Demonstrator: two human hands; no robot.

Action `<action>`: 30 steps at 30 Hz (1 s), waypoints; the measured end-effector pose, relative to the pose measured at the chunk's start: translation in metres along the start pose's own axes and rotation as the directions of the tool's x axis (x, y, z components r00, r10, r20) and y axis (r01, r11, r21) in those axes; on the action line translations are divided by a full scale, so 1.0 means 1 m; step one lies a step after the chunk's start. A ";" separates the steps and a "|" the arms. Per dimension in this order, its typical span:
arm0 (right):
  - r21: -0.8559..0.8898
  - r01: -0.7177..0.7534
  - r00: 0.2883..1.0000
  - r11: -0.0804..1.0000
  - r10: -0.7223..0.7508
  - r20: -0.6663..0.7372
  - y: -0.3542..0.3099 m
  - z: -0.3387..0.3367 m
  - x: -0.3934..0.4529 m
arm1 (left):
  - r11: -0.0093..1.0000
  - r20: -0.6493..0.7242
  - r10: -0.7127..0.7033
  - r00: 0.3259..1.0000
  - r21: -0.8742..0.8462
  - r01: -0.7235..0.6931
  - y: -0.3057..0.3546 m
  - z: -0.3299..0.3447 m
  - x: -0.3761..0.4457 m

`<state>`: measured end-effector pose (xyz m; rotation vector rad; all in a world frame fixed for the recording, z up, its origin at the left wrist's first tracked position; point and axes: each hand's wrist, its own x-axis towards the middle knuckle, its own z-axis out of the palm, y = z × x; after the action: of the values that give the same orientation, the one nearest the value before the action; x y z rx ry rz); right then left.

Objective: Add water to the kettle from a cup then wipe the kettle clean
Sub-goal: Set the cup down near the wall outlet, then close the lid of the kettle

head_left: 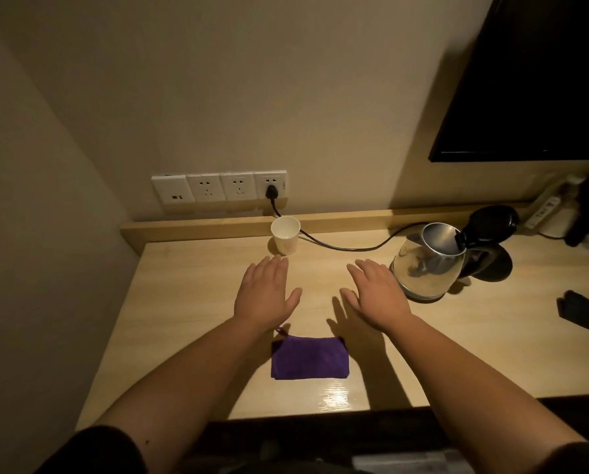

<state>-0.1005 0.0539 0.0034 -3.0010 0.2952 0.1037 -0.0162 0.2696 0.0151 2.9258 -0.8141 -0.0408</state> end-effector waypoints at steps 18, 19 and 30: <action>0.053 -0.026 0.998 0.998 0.029 -0.061 0.153 -0.026 -0.096 | 0.992 -0.041 0.100 0.994 0.075 -0.097 0.168 0.008 -0.017; 0.067 -0.042 0.997 0.997 0.046 -0.064 0.158 -0.027 -0.097 | 0.992 -0.041 0.102 0.994 0.071 -0.099 0.172 0.008 -0.014; 0.443 -0.308 0.908 0.842 0.399 -0.126 0.203 -0.041 -0.076 | 0.981 -0.043 0.193 0.980 0.024 -0.193 0.210 0.007 0.049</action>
<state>-0.2129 -0.1343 0.0270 -2.4994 0.7916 -0.2246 -0.0830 0.0647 0.0309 2.8387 -1.0922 0.0492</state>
